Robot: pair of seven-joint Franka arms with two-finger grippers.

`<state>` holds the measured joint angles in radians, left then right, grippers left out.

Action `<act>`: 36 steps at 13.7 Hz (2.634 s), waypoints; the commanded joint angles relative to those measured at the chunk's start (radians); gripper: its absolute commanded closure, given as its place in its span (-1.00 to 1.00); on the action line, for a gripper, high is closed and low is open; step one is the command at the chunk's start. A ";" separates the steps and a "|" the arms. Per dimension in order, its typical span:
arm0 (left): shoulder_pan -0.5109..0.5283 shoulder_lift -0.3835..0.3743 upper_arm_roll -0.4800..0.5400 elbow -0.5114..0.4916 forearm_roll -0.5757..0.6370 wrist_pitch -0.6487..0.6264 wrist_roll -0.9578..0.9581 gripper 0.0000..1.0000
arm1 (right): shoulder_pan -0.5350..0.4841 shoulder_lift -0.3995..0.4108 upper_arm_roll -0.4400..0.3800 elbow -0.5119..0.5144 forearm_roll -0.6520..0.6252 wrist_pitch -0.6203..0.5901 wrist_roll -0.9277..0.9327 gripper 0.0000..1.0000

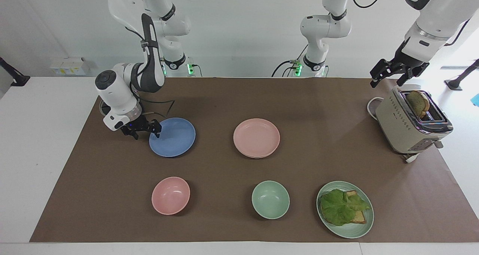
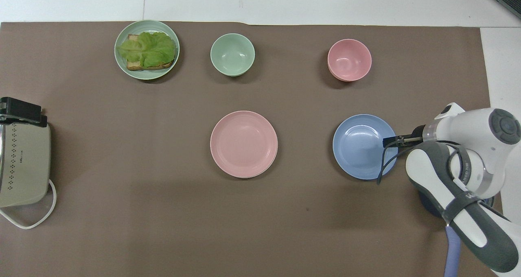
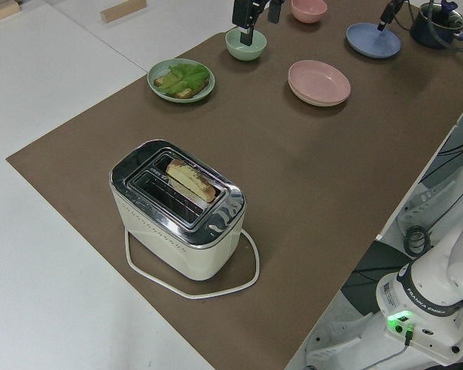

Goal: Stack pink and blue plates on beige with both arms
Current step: 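Grasp the blue plate rim with the right gripper, then carry the blue plate with the right gripper onto the pink plate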

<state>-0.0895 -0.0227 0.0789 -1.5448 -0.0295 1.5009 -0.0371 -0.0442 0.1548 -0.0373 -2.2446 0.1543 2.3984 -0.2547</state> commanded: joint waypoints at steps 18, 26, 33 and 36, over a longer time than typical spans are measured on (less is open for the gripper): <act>0.004 0.000 0.001 -0.004 0.006 -0.008 -0.004 -1.00 | -0.025 -0.142 -0.003 0.253 0.033 -0.402 -0.080 1.00; 0.004 -0.002 0.001 -0.004 0.006 -0.008 -0.004 -1.00 | 0.176 -0.152 0.017 0.309 0.033 -0.447 0.211 1.00; 0.004 -0.002 0.001 -0.004 0.006 -0.008 -0.004 -1.00 | 0.438 -0.045 0.022 0.289 0.036 -0.286 0.541 1.00; 0.004 0.000 0.001 -0.004 0.006 -0.008 -0.004 -1.00 | 0.481 0.000 0.022 0.283 0.083 -0.228 0.588 1.00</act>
<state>-0.0883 -0.0206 0.0812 -1.5484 -0.0294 1.5009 -0.0373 0.4338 0.1392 -0.0119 -1.9578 0.1851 2.1466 0.3238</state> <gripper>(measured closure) 0.000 0.952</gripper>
